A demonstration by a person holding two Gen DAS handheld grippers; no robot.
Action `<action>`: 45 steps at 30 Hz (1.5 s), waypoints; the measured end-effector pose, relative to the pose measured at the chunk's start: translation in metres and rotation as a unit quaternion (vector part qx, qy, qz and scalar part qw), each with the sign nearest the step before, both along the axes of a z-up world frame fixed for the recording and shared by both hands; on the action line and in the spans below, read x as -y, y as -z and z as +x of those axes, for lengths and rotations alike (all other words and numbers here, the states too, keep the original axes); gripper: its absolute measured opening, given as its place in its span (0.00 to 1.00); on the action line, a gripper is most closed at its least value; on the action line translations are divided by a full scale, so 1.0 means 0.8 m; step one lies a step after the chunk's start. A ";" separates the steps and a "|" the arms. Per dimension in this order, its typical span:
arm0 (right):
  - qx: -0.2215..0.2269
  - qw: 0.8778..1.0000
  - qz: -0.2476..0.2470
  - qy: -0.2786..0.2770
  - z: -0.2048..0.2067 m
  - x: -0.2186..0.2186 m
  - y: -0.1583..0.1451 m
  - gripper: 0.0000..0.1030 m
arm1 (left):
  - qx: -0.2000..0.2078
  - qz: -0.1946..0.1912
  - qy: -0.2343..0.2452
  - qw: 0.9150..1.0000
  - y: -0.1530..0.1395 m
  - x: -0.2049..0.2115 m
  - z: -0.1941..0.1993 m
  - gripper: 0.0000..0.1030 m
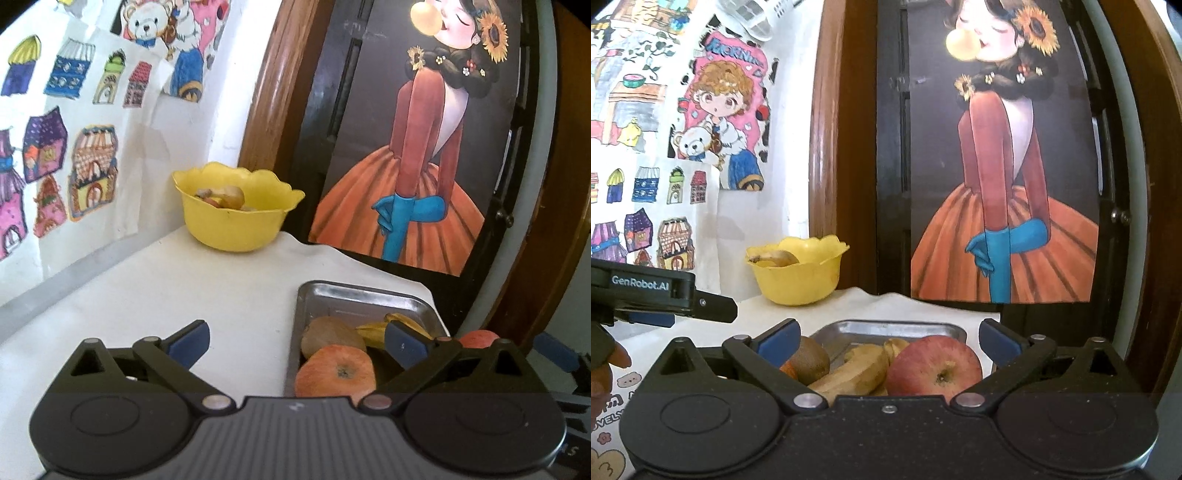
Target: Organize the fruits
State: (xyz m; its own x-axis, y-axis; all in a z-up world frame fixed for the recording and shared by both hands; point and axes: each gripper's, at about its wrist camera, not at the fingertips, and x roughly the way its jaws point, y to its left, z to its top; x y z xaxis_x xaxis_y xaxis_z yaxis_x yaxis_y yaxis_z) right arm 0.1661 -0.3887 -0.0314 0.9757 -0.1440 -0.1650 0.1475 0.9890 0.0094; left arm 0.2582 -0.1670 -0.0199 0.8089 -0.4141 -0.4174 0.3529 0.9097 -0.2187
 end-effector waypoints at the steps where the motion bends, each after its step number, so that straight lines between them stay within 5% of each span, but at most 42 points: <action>1: 0.006 1.000 -0.004 -0.001 -0.003 -0.002 0.001 0.99 | 0.004 0.001 -0.003 1.000 0.000 -0.001 -0.002 1.00; 5: 0.025 1.000 -0.002 0.008 -0.013 -0.006 0.003 0.99 | 0.010 -0.015 -0.018 1.000 -0.002 -0.011 -0.011 1.00; 13: 0.013 0.995 0.094 0.018 -0.030 0.005 0.009 0.99 | 0.004 -0.030 -0.056 0.998 -0.008 -0.034 -0.035 1.00; 45: 0.021 0.995 0.092 0.020 -0.154 -0.050 -0.028 0.99 | 0.024 -0.012 -0.095 0.995 -0.017 -0.094 -0.162 1.00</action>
